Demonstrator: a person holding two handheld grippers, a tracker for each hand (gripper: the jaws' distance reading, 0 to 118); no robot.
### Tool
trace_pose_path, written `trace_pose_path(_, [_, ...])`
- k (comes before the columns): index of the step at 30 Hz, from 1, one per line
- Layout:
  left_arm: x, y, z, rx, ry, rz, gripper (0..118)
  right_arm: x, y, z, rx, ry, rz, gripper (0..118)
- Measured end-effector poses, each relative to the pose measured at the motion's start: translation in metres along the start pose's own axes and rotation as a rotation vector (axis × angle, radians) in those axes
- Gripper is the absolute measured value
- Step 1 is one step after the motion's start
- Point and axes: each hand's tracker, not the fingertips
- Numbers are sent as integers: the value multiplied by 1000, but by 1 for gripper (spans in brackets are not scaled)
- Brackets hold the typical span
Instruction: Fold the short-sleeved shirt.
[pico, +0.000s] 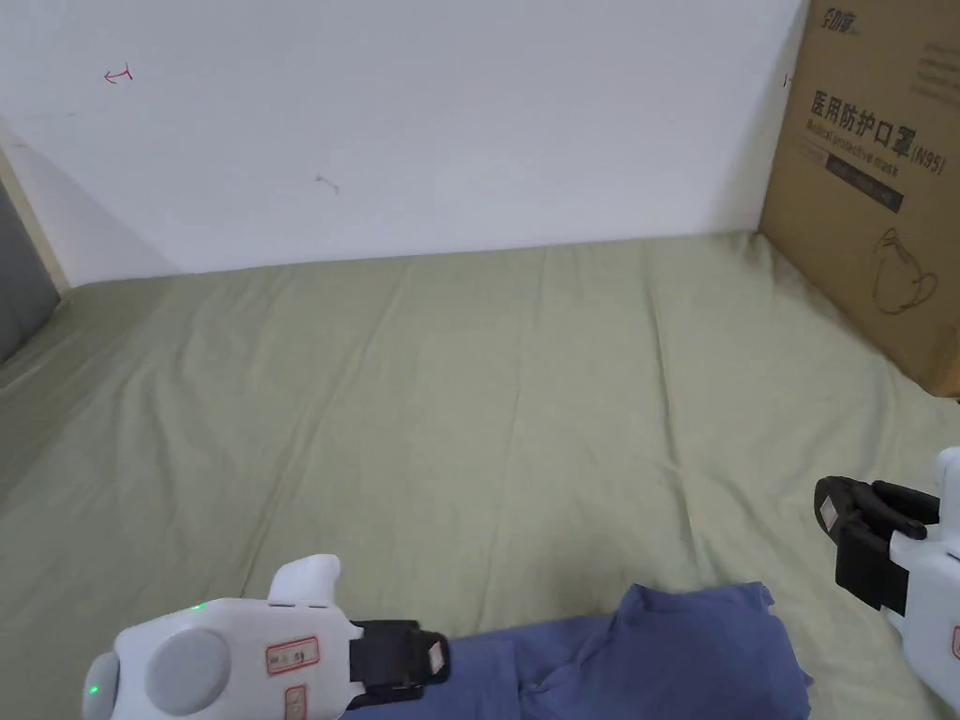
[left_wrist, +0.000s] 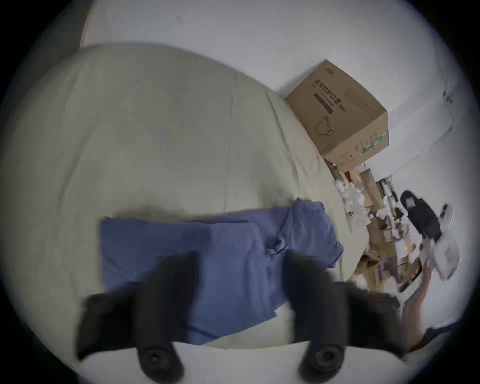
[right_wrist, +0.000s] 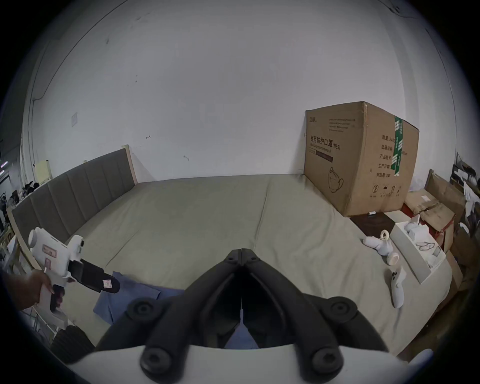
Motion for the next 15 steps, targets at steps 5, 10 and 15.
trace_pose_path(5, [8, -14, -30, -108, -67, -33, 3, -4, -3, -3, 0, 10, -9, 0])
trace_pose_path(10, [26, -31, -95, -251, -133, -19, 3, -7, -4, -1, -8, 12, 10, 0])
trace_pose_path(15, [17, -42, -120, -306, -206, 91, 3, -6, -3, 1, -13, 2, 22, 0])
